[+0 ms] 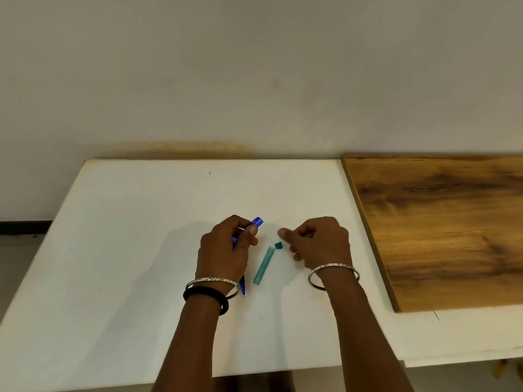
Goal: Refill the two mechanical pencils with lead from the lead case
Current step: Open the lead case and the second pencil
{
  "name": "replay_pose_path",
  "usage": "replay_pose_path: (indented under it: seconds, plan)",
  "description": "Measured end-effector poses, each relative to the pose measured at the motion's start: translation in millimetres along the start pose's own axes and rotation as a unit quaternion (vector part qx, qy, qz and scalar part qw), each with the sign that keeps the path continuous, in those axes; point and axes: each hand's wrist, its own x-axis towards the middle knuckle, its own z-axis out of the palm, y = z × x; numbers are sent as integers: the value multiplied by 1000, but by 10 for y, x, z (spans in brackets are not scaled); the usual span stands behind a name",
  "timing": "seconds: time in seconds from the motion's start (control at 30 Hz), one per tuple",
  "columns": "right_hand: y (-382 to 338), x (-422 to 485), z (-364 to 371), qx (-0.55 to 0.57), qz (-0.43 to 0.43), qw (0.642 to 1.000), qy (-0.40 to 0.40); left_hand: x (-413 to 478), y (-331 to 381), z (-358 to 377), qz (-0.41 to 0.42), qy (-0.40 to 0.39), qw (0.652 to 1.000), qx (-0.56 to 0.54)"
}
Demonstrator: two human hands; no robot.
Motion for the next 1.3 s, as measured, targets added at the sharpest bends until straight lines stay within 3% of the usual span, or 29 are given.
replay_pose_path:
  seconds: [0.13, 0.4, 0.6, 0.8, 1.03, 1.1, 1.17, 1.3]
  plan:
    - [-37, -107, 240, -88, 65, 989, -100, 6, -5, 4, 0, 12, 1000, 2]
    - [-65, -101, 391, -111, 116, 985, -59, 18, -57, -25, 0, 9, 1000, 1]
    - [-91, -125, 444, -130, 77, 988, -23, 22, -85, -32, -3, 7, 1000, 0]
    - [-76, -176, 488, -169, -14, 985, -13, 18, -60, -38, -3, 1, 1000, -4]
    - [-77, -175, 491, -174, -27, 984, -19, 5, -41, -55, -9, 2, 1000, -8]
    - [-77, -157, 418, -132, -8, 991, -33, 2, -43, -67, -10, 3, 1000, -15]
    - [-106, -133, 297, 3, 19, 998, -54, 1, -38, -73, -14, 3, 1000, -26]
    - [-155, -80, 61, 284, 14, 956, -70, 15, -7, -66, -38, -21, 995, -88]
